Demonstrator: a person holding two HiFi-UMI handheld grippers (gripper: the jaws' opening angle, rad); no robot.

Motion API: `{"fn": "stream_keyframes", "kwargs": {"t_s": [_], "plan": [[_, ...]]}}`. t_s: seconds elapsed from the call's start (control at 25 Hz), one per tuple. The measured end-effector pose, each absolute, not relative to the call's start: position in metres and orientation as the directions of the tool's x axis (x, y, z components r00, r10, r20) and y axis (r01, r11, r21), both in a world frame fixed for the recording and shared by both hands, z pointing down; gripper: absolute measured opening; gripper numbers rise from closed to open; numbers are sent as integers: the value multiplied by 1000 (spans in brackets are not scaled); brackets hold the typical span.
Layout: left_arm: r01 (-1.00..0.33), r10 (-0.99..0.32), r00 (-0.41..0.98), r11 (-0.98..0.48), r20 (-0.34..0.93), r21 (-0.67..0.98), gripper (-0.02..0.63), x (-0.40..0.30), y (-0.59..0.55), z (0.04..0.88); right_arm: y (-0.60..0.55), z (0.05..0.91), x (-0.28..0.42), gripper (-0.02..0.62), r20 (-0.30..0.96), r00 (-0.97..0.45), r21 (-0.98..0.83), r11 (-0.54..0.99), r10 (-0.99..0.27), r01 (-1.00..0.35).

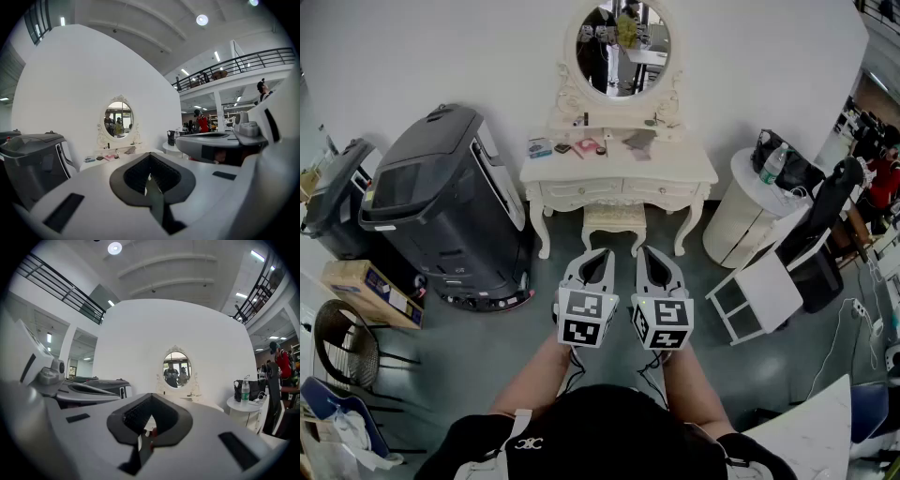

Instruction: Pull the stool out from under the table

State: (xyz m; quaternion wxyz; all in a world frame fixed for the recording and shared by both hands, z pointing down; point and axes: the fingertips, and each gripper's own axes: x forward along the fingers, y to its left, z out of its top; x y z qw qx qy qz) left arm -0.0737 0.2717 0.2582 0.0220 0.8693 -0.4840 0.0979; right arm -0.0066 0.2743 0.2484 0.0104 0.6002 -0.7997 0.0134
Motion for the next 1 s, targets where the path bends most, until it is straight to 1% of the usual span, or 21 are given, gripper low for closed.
{"fn": "stream_keyframes", "kwargs": {"t_s": [0.32, 0.64, 1.0], "plan": [[-851, -840, 504, -522, 201, -50, 0, -67, 274, 263, 276, 255, -2, 5, 47, -279, -32, 278, -959, -960], [-856, -846, 502, -515, 182, -32, 0, -64, 274, 263, 278, 262, 4, 6, 71, -271, -32, 269, -960, -962], [-861, -852, 493, -507, 177, -42, 0, -47, 278, 262, 283, 261, 21, 6, 56, -287, -35, 285, -956, -958]]}}
